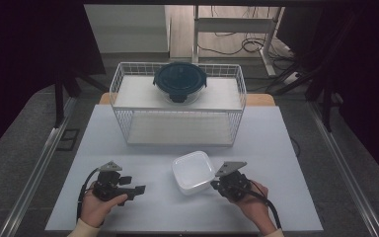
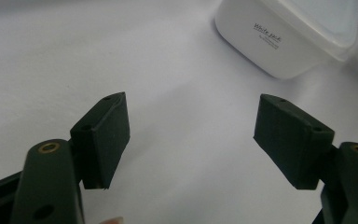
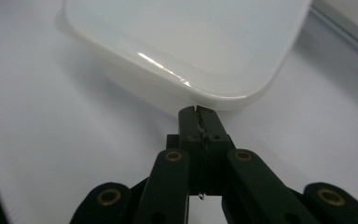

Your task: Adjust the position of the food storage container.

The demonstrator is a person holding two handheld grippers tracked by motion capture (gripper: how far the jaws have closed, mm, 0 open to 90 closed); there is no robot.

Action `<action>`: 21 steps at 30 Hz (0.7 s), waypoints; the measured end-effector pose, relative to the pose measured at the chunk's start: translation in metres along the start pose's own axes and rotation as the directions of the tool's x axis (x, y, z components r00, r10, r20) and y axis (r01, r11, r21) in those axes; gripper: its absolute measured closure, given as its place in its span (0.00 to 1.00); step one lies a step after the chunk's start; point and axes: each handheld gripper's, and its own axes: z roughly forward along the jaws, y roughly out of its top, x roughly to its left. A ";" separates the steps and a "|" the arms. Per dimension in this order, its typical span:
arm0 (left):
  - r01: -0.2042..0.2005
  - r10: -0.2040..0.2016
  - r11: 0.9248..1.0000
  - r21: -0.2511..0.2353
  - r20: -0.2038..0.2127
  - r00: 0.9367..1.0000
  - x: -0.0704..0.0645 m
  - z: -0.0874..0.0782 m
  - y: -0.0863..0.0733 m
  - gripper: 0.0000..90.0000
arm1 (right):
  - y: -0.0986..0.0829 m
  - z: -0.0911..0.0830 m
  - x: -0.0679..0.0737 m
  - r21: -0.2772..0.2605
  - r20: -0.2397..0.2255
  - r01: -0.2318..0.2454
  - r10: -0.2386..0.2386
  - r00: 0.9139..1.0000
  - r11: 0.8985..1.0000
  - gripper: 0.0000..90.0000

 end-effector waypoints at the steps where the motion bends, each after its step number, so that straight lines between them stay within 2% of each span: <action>1: 0.000 0.000 1.000 0.000 0.000 1.000 0.000 0.000 0.000 0.29 | 0.001 0.002 -0.004 -0.001 0.004 -0.007 0.007 1.000 1.000 0.99; 5: 0.001 -0.001 1.000 0.002 -0.001 1.000 0.000 0.000 0.000 0.29 | 0.009 0.010 -0.016 0.002 0.021 -0.019 0.019 1.000 1.000 0.99; 10: -0.005 0.005 1.000 0.009 0.000 1.000 0.001 0.001 0.000 0.29 | 0.018 0.019 -0.033 -0.002 0.045 -0.059 0.059 0.997 0.998 0.99; 15: -0.003 0.003 1.000 0.008 -0.001 1.000 0.001 0.000 -0.001 0.29 | 0.022 0.023 -0.040 0.006 0.065 -0.074 0.074 0.995 0.997 0.99; 18: -0.002 0.002 1.000 0.005 0.000 1.000 0.001 0.000 0.000 0.29 | 0.022 0.017 -0.043 -0.013 0.080 -0.095 0.096 0.992 0.995 0.99; 21: -0.002 0.002 1.000 0.006 0.000 1.000 0.002 0.000 0.000 0.29 | 0.025 0.006 -0.042 -0.043 0.089 -0.089 0.092 0.992 0.995 0.99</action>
